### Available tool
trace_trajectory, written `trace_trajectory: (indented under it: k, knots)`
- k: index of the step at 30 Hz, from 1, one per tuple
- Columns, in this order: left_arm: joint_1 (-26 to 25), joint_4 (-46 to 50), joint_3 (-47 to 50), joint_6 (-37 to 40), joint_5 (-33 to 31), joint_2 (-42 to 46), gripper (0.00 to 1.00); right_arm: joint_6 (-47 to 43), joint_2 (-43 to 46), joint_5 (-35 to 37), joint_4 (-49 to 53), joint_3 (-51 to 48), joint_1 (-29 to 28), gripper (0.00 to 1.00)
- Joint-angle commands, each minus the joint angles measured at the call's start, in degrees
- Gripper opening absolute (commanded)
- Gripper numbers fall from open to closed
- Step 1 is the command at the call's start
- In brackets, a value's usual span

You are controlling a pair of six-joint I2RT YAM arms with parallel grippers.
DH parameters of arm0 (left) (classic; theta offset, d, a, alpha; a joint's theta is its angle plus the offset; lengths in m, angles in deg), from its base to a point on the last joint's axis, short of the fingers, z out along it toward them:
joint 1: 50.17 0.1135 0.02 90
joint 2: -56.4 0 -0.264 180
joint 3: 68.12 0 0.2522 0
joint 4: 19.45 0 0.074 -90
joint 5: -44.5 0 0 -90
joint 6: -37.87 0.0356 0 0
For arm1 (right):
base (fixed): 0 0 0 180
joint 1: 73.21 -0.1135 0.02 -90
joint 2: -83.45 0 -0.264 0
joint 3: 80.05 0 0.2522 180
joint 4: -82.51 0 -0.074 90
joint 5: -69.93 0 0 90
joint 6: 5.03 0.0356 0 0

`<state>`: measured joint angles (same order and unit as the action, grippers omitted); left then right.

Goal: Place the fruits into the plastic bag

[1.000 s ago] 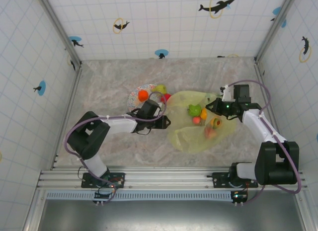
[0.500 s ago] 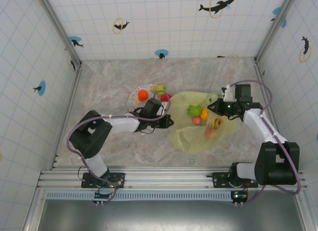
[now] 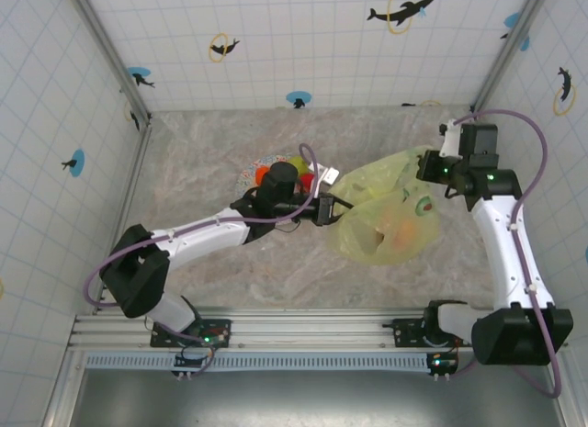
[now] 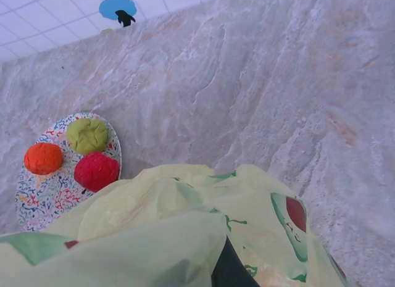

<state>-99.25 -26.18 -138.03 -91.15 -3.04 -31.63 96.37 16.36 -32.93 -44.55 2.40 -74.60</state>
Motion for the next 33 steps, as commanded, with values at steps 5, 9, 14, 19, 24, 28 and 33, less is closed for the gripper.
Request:
trace_trajectory:
  k: [5,9,14,19,24,28,33]
  knots:
    - [0.12,7.3,-0.29,5.09,-7.02,0.0,0.0,-0.28,-0.82,-0.24,-0.52,-3.86,0.0,0.0]
    - [0.13,12.06,1.59,7.5,-11.59,-0.76,0.0,0.36,-1.85,-1.01,-3.0,-7.66,-0.71,0.0]
    - [0.19,16.09,2.1,9.73,-15.58,-1.61,0.06,1.11,-3.13,-2.84,-5.73,-11.37,-1.68,0.0]
    - [0.89,17.9,3.31,11.42,-19.14,-0.01,0.32,3.56,-3.55,-10.29,-10.99,-14.81,-2.47,0.0]
    - [4.28,19.31,5.92,12.8,-20.07,3.85,0.57,6.36,-4.17,-15.75,-15.65,-16.09,-3.2,0.0]
    - [8.63,19.87,8.38,13.62,-20.25,8.58,0.69,7.72,-4.95,-17.63,-17.73,-16.07,-3.88,0.0]
    - [13.93,20.61,9.22,14.58,-22.88,12.38,0.8,7.67,-5.68,-17.37,-17.99,-16.3,-4.24,0.0]
